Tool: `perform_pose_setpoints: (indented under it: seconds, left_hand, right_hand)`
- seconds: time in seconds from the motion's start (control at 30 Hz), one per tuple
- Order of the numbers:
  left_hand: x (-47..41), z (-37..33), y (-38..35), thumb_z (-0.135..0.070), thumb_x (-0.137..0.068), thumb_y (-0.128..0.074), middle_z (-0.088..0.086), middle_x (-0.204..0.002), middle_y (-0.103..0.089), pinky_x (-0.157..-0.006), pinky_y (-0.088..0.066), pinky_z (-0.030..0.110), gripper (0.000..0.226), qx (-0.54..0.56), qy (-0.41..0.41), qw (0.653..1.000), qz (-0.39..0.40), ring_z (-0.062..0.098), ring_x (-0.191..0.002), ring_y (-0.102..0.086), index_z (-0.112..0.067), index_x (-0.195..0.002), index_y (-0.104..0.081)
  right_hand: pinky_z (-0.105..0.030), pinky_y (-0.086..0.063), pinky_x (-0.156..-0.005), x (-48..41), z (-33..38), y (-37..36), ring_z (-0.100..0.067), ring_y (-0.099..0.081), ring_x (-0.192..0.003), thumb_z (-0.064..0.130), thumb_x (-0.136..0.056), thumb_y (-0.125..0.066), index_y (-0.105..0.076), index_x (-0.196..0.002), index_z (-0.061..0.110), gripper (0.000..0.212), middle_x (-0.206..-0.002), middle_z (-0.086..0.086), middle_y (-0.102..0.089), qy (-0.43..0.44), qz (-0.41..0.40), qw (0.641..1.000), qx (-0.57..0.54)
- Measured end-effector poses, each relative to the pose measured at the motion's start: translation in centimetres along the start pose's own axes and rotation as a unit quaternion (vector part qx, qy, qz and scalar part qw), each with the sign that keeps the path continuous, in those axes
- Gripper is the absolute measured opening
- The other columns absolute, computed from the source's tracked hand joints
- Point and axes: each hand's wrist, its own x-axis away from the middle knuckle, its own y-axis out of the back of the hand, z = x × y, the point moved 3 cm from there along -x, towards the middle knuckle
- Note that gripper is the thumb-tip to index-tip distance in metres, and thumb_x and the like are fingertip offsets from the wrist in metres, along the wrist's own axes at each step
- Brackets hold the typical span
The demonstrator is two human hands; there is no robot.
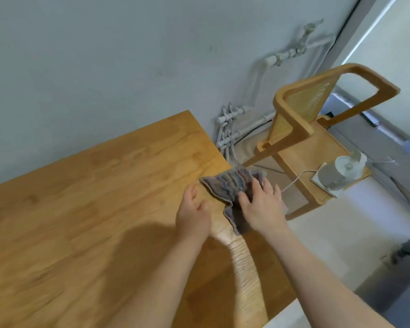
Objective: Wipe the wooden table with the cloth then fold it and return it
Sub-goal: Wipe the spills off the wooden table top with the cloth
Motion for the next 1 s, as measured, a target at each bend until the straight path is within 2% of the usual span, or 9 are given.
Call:
perform_pose_setpoints:
  seconds: [0.1, 0.2, 0.27, 0.37, 0.47, 0.6, 0.8, 0.9, 1.0]
  left_hand:
    - [-2.7, 2.3, 2.0, -0.014, -0.095, -0.05, -0.004, -0.138, -0.048, -0.099, -0.042, 0.03, 0.045, -0.111, -0.011, 0.993, -0.034, 0.012, -0.117, -0.051, -0.022, -0.139, -0.044]
    - [-5.2, 2.6, 4.1, -0.014, -0.095, -0.048, -0.002, -0.134, -0.051, -0.106, -0.036, 0.039, 0.037, -0.228, -0.079, 0.969, -0.057, 0.018, -0.124, -0.044, -0.02, -0.131, -0.053]
    - [-7.3, 2.0, 5.8, -0.017, -0.096, -0.045, 0.001, -0.141, -0.046, -0.112, -0.029, 0.041, 0.038, -0.286, -0.091, 0.951, -0.07, 0.021, -0.131, -0.037, -0.021, -0.133, -0.052]
    - [-10.8, 1.2, 8.0, -0.03, -0.099, -0.034, -0.001, -0.155, -0.027, -0.115, -0.021, 0.041, 0.044, -0.414, -0.093, 0.904, -0.053, 0.023, -0.139, -0.023, -0.03, -0.143, -0.038]
    - [-13.6, 1.3, 8.4, -0.043, -0.1, -0.017, -0.007, -0.16, 0.003, -0.118, -0.008, 0.042, 0.051, -0.543, -0.117, 0.831, 0.035, 0.02, -0.146, 0.001, -0.042, -0.149, -0.006]
    - [-15.0, 1.9, 8.2, -0.049, -0.095, -0.005, -0.007, -0.16, 0.011, -0.118, 0.003, 0.045, 0.055, -0.554, -0.164, 0.816, 0.035, 0.016, -0.146, 0.012, -0.044, -0.149, 0.002]
    - [-15.4, 2.2, 8.3, -0.045, -0.095, -0.022, -0.003, -0.158, -0.019, -0.116, -0.016, 0.049, 0.053, -0.55, -0.194, 0.812, 0.0, 0.021, -0.146, -0.017, -0.041, -0.147, -0.024]
    - [-15.5, 2.6, 8.3, -0.045, -0.095, -0.024, -0.002, -0.158, -0.02, -0.116, -0.017, 0.049, 0.052, -0.546, -0.202, 0.813, -0.003, 0.021, -0.145, -0.018, -0.041, -0.147, -0.025]
    - [-15.3, 2.7, 8.4, -0.044, -0.095, -0.028, -0.002, -0.158, -0.022, -0.115, -0.018, 0.048, 0.052, -0.543, -0.21, 0.813, -0.01, 0.021, -0.145, -0.019, -0.041, -0.147, -0.027]
  right_hand:
    - [-0.054, -0.037, -0.105, -2.3, 0.4, -3.8, -0.04, -0.04, -0.13, 0.074, -0.088, -0.026, -0.008, -0.153, 0.029, 0.082, -0.147, -0.017, -0.036, -0.039, 0.101, 0.994, -0.023]
    - [-0.048, -0.048, -0.09, -4.8, 1.9, -4.7, -0.037, -0.055, -0.111, 0.078, -0.084, -0.031, -0.012, -0.15, 0.027, 0.085, -0.129, -0.016, -0.048, -0.036, 0.061, 0.997, -0.018]
    - [-0.045, -0.05, -0.084, -6.7, 3.4, -4.9, -0.036, -0.055, -0.111, 0.077, -0.085, -0.031, -0.011, -0.151, 0.023, 0.087, -0.13, -0.014, -0.047, -0.019, 0.04, 0.999, -0.011]
    - [-0.045, -0.048, -0.086, -9.3, 6.4, -5.0, -0.035, -0.05, -0.117, 0.077, -0.086, -0.028, -0.002, -0.154, 0.022, 0.091, -0.136, -0.014, -0.041, 0.04, 0.008, 0.999, 0.011]
    - [-0.047, -0.047, -0.09, -12.1, 8.8, -5.3, -0.036, -0.047, -0.122, 0.08, -0.084, -0.028, 0.003, -0.154, 0.023, 0.096, -0.141, -0.013, -0.036, 0.075, -0.006, 0.997, 0.026]
    - [-0.047, -0.045, -0.09, -16.3, 11.9, -5.1, -0.035, -0.046, -0.124, 0.08, -0.083, -0.029, 0.003, -0.154, 0.028, 0.094, -0.143, -0.013, -0.035, 0.119, 0.002, 0.993, 0.027]
    - [-0.047, -0.045, -0.091, -22.5, 18.1, -5.0, -0.038, -0.046, -0.124, 0.08, -0.082, -0.032, -0.004, -0.154, 0.034, 0.089, -0.146, -0.015, -0.032, 0.165, -0.003, 0.985, 0.045]
    - [-0.047, -0.045, -0.09, -25.2, 20.4, -4.9, -0.038, -0.047, -0.122, 0.075, -0.085, -0.036, -0.021, -0.149, 0.037, 0.076, -0.142, -0.014, -0.034, 0.189, 0.001, 0.981, 0.031]
    - [-0.047, -0.043, -0.091, -27.1, 22.6, -5.0, -0.035, -0.042, -0.124, 0.065, -0.09, -0.035, -0.049, -0.132, 0.028, 0.058, -0.136, -0.01, -0.043, 0.233, 0.005, 0.972, 0.041]
